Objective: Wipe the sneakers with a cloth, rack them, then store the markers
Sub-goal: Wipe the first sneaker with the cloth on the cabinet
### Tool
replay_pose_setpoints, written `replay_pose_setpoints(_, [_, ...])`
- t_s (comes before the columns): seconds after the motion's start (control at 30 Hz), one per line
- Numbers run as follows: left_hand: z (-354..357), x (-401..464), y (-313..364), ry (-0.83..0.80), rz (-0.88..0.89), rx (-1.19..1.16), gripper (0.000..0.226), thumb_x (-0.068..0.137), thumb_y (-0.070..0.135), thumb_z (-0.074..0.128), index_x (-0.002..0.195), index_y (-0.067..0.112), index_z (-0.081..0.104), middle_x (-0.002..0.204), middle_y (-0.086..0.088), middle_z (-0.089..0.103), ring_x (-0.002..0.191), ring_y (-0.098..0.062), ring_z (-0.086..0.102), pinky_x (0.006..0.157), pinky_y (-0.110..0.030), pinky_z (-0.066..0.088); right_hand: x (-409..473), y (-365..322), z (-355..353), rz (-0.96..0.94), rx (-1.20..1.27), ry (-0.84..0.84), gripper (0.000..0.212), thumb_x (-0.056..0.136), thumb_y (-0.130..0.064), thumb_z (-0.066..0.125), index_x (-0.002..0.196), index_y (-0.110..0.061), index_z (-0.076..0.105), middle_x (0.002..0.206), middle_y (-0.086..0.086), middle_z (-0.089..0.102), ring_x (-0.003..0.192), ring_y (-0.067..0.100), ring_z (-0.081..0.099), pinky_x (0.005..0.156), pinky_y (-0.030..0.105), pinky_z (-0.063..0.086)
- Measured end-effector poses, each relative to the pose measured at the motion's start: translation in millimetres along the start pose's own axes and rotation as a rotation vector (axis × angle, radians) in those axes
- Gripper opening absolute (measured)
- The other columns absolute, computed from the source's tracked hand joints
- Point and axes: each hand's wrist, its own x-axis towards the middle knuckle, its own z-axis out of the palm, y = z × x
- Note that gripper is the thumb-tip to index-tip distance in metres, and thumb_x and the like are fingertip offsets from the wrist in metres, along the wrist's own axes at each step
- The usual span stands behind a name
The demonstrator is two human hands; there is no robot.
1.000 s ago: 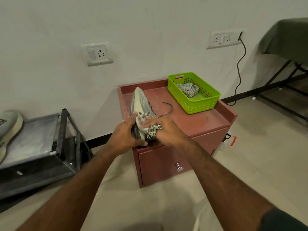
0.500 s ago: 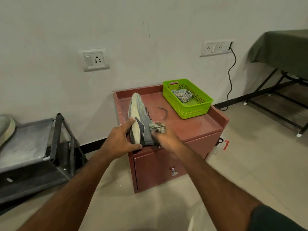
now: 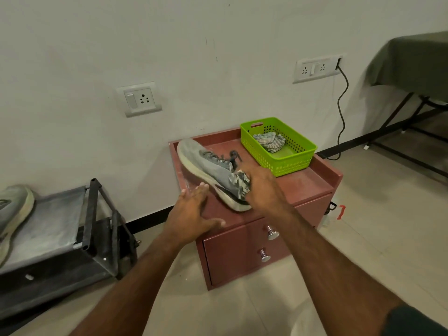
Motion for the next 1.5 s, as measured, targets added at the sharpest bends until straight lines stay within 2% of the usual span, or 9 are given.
replay_pose_setpoints(0.07, [2.7,6.1,-6.5,0.058,-0.058,-0.008,0.105,0.073,0.065,0.075,0.157,0.028,0.024,0.162,0.005,0.028,0.151,-0.031,0.016,0.121,-0.046,0.02,1.3,15.5,-10.9,0.026,-0.187,-0.05,0.014,0.077,-0.021,0.067,0.091,-0.024,0.064,0.079,0.003,0.067,0.084,0.03,0.064,0.075,0.038,0.051])
replay_pose_setpoints(0.17, [2.5,14.2,-13.3,0.135,-0.023,0.025,0.098,0.077,0.063,0.071,0.156,0.022,0.029,0.162,0.001,0.031,0.15,-0.025,0.025,0.124,-0.041,0.003,4.9,25.7,-22.1,0.234,-0.536,0.04,0.008,0.084,-0.025,0.065,0.086,-0.031,0.06,0.087,-0.001,0.069,0.1,0.024,0.064,0.099,0.046,0.037])
replay_pose_setpoints(0.3, [2.9,16.2,-12.9,0.127,-0.004,0.176,0.095,0.083,0.053,0.071,0.158,0.018,0.024,0.166,-0.001,0.017,0.152,-0.016,0.02,0.123,-0.045,-0.004,4.0,33.8,-27.4,0.339,-0.635,0.159,0.029,0.084,-0.007,0.059,0.102,-0.03,0.065,0.103,0.0,0.066,0.106,0.027,0.059,0.089,0.044,0.037])
replay_pose_setpoints(0.57, [7.9,25.1,-4.7,0.071,-0.068,0.197,0.09,0.078,0.053,0.074,0.153,0.023,0.032,0.167,-0.003,0.011,0.153,-0.018,0.015,0.122,-0.052,-0.006,0.7,-3.7,-18.3,-0.044,-0.148,0.358,0.036,0.073,-0.015,0.06,0.105,-0.028,0.071,0.111,-0.004,0.069,0.104,0.027,0.062,0.083,0.042,0.046])
replay_pose_setpoints(0.77, [10.3,42.9,1.6,0.062,-0.062,0.197,0.093,0.077,0.052,0.075,0.154,0.022,0.032,0.167,-0.005,0.01,0.154,-0.02,0.009,0.123,-0.047,-0.003,-9.3,8.1,12.3,0.155,-0.328,-0.192,0.047,0.083,-0.011,0.067,0.117,-0.044,0.068,0.154,-0.017,0.037,0.147,0.012,0.02,0.11,0.047,0.026])
replay_pose_setpoints(0.97, [3.5,68.2,-15.0,-0.032,-0.038,0.148,0.108,0.068,0.05,0.084,0.156,0.024,0.027,0.168,-0.004,0.007,0.154,-0.021,0.008,0.123,-0.046,0.001,-2.9,48.4,3.2,0.029,0.012,-0.148,0.067,0.061,0.015,0.061,0.102,-0.036,0.077,0.143,-0.009,0.055,0.141,0.01,0.036,0.112,0.044,0.035])
replay_pose_setpoints(1.13, [-5.7,114.7,-9.6,-0.193,0.007,0.187,0.129,0.058,0.047,0.092,0.159,0.024,0.015,0.168,-0.005,0.008,0.153,-0.024,0.011,0.122,-0.046,0.006,-0.8,70.7,6.4,0.071,0.245,-0.025,0.057,0.068,0.013,0.075,0.102,-0.032,0.077,0.125,-0.012,0.067,0.131,-0.005,0.046,0.11,0.03,0.042])
replay_pose_setpoints(1.33, [-8.4,134.9,-1.1,-0.227,-0.022,0.31,0.107,0.04,0.065,0.09,0.133,0.023,0.059,0.118,-0.003,0.068,0.108,-0.025,0.059,0.092,-0.039,0.052,3.4,68.9,15.5,0.092,0.271,0.049,0.055,0.065,0.013,0.072,0.102,-0.027,0.077,0.12,-0.008,0.07,0.131,-0.004,0.047,0.107,0.018,0.04])
replay_pose_setpoints(1.5, [-5.4,102.7,22.7,-0.189,0.031,0.574,0.075,0.054,0.089,0.065,0.081,0.019,0.068,0.073,0.002,0.059,0.08,-0.022,0.059,0.071,-0.034,0.047,3.9,66.7,15.5,0.156,0.442,0.094,0.053,0.073,0.014,0.061,0.1,-0.028,0.075,0.116,-0.008,0.07,0.131,0.004,0.05,0.106,0.022,0.042])
